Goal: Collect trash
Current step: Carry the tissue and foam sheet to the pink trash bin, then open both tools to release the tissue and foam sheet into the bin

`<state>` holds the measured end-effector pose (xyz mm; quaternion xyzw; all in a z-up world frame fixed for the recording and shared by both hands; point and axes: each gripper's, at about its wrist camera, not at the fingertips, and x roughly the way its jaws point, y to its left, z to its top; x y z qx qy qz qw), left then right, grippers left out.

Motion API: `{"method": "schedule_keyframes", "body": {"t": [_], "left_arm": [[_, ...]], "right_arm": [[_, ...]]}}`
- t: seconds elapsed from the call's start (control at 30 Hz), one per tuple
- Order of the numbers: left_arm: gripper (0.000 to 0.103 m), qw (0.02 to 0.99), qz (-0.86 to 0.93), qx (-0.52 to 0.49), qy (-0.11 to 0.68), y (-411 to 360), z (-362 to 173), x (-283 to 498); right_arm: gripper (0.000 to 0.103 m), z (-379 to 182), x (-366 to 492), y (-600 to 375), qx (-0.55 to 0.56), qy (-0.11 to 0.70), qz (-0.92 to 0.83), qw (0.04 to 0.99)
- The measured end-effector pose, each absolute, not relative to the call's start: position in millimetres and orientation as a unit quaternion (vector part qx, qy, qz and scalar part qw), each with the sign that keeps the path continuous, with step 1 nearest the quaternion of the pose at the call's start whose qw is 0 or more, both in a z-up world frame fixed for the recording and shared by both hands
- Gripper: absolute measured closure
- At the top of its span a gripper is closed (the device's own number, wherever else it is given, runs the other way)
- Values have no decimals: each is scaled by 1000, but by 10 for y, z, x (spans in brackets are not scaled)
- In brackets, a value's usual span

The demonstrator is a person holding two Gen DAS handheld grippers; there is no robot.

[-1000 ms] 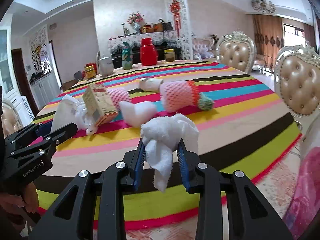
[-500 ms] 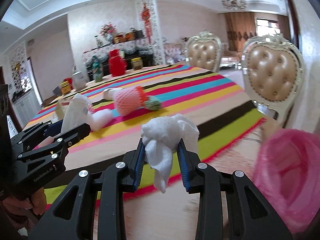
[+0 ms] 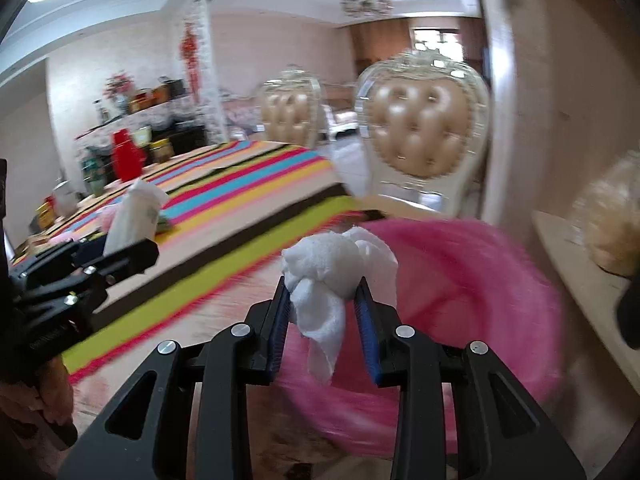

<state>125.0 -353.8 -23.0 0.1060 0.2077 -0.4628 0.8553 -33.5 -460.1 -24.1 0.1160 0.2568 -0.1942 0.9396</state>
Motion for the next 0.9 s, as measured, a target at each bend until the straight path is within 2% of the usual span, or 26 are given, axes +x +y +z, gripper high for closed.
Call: {"method": "schedule_keyframes", "body": {"t": [0.33, 0.47, 0.5, 0.57, 0.6, 0.63, 0.8, 0.9], "left_arm": [[61, 793, -551, 130, 222, -4429, -406, 999], [58, 777, -567, 139, 234, -4640, -496, 1023], [55, 775, -568, 143, 238, -4684, -518, 1034], [34, 783, -556, 143, 237, -4688, -545, 1067], [30, 788, -550, 138, 239, -4684, -545, 1086], [27, 793, -545, 127, 242, -4645, -538, 1123], [26, 815, -514, 110, 244, -4373, -463, 1295], [16, 831, -489, 102, 244, -4166, -418, 1366]], "right_arm": [[69, -393, -666, -5179, 144, 264, -254, 919], [68, -399, -714, -5259, 148, 261, -258, 918], [66, -400, -720, -5283, 149, 261, -258, 918], [60, -403, -738, -5311, 149, 258, -256, 920], [47, -399, -745, -5319, 148, 257, -260, 919], [42, -390, -760, -5325, 148, 252, -263, 919], [42, -349, -771, -5298, 147, 246, -259, 922], [42, -334, -760, -5233, 145, 247, -254, 924]]}}
